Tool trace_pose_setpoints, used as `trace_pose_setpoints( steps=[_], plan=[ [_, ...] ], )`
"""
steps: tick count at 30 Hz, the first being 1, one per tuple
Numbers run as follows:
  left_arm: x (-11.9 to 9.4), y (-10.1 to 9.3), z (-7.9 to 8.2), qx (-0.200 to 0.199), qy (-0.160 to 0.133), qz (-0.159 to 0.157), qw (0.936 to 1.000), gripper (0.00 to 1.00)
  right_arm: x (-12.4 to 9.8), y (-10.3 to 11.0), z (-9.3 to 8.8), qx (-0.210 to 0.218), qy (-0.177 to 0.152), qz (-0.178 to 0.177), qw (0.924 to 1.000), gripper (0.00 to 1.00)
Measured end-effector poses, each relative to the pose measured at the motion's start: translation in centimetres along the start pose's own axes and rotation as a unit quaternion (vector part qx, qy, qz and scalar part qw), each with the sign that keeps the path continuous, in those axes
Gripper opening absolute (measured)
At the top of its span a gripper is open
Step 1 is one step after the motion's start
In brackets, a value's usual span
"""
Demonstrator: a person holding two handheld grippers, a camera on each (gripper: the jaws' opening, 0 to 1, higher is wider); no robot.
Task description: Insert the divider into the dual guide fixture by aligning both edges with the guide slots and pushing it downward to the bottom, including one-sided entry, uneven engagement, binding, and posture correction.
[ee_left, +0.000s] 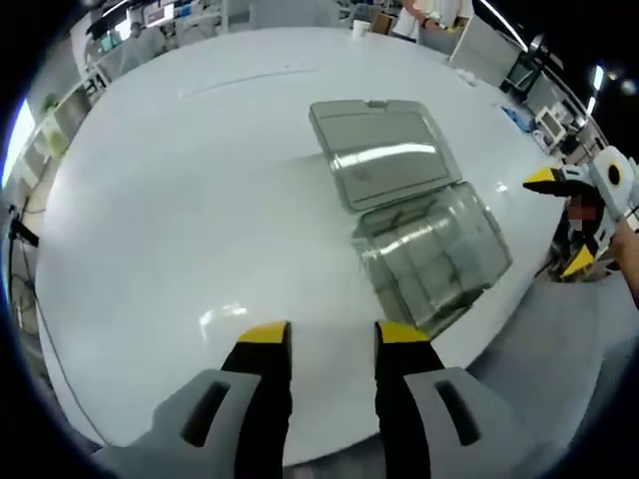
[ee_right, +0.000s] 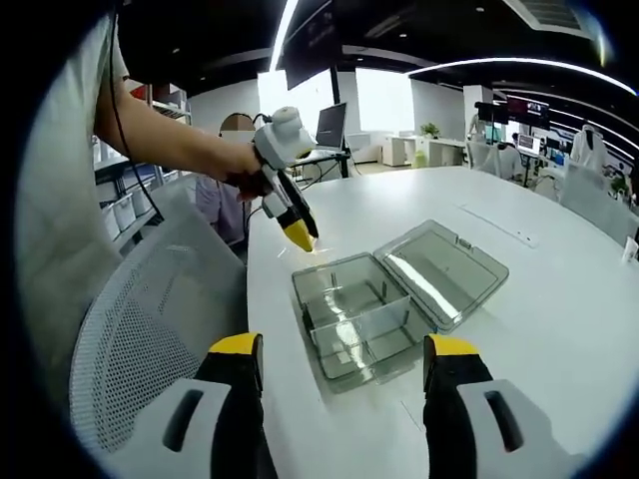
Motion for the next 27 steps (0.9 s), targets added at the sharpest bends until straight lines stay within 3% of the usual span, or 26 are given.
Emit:
trace_pose_setpoints(
  steps=[16,27],
  plan=[
    [-0.8,-3.0,1.9,0.0,-0.045,-0.062,0.9971,0.29,0.4,-1.1,1.7,0.035,-0.036,0.019,0.9985,0.63],
    [-1.2,-5.3,3.0,-0.003,-0.074,-0.105,0.9917,0.29,0.6,-1.4,2.6,0.056,-0.057,0.03,0.9964,0.63]
  ],
)
Point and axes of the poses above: the point that each gripper's makers call its tool centre point, and the gripper's own axes: x roughly forward along the fingers, y roughly to its left, z roughly out of its top, the point moved 4 cm from there along -x, roughly backward along the fingers, and after that the axes turned 8 degrees about -y, right-handed, at the moved point
